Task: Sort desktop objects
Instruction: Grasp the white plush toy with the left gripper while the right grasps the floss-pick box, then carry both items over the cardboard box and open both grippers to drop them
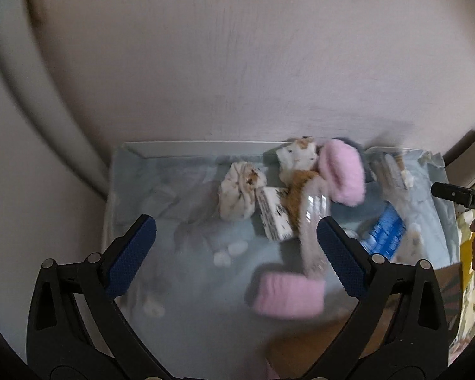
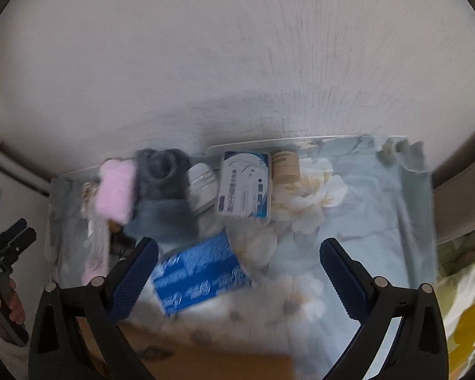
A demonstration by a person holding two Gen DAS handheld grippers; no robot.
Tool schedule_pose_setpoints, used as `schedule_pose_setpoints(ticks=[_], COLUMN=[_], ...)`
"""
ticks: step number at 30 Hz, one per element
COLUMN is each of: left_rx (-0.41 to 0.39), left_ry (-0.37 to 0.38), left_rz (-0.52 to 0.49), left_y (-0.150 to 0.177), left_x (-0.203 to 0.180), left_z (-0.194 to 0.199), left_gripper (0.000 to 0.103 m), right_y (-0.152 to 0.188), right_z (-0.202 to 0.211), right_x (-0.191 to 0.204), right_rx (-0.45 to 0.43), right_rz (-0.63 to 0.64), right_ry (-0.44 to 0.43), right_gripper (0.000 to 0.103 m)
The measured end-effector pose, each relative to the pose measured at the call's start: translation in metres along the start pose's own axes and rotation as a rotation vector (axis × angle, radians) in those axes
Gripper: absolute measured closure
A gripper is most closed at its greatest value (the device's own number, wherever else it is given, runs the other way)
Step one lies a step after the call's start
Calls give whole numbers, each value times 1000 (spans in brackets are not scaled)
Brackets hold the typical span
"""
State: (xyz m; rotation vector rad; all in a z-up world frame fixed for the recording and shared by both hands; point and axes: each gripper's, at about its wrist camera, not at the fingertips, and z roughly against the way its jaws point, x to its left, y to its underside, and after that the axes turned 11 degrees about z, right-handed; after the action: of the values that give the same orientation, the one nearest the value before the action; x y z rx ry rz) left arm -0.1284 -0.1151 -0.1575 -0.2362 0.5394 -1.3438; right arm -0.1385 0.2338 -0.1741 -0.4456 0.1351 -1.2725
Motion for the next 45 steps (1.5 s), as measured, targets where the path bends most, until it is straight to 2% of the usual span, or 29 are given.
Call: schedule_pose_setpoints(ticks=[4,10,13,14,15,16,18,20,22,30,41,42,45], left_rx=[50,94,120,134,143,155,175,181,176,118,16,6,-15], left_ry=[59,75,86,83,82,84,115,157,145,150,122,125,135], left_rz=[19,5,0,1,4,10,33,59,55,46,4,0,-15], left_y=[-15,-29,-31,-31,-31,-30,-28,-26,-23,-18,-13,-11,5], left_x=[8,9,7,7,7,7,9,10,8,-3,-24,-24,-22], left_z=[-40,-82,-97,-104,-107,-112,-117,-118,-115,-73,36,46,78], left_gripper=[9,11,17,23,32,38,59,68,72,74,74,74,74], right_y=[-11,-25,-27,-28,-28,-27,-26,-25,-24,-22,-3,7,5], right_z=[-30,-64,-74,-77,-80,-84,-89,-90,-89,-58,32,44,54], right_x=[-11,-22,-25,-26,-26,-25,-23,-18,-13,0,46,51,57], right_rx=[26,79,99,105,112,122,137,140,135,95,39,34,31], right_rz=[-53,-113,-136,-144,-148,-152,-148,-128,-117,-71,130,162,230], right_ry=[-54,-78,-83,-91,-97,-106,-114,-87,-63,-37,-47,-56,-73], right_gripper=[5,7,14,21,34,39,48,48,48,48,48,48,48])
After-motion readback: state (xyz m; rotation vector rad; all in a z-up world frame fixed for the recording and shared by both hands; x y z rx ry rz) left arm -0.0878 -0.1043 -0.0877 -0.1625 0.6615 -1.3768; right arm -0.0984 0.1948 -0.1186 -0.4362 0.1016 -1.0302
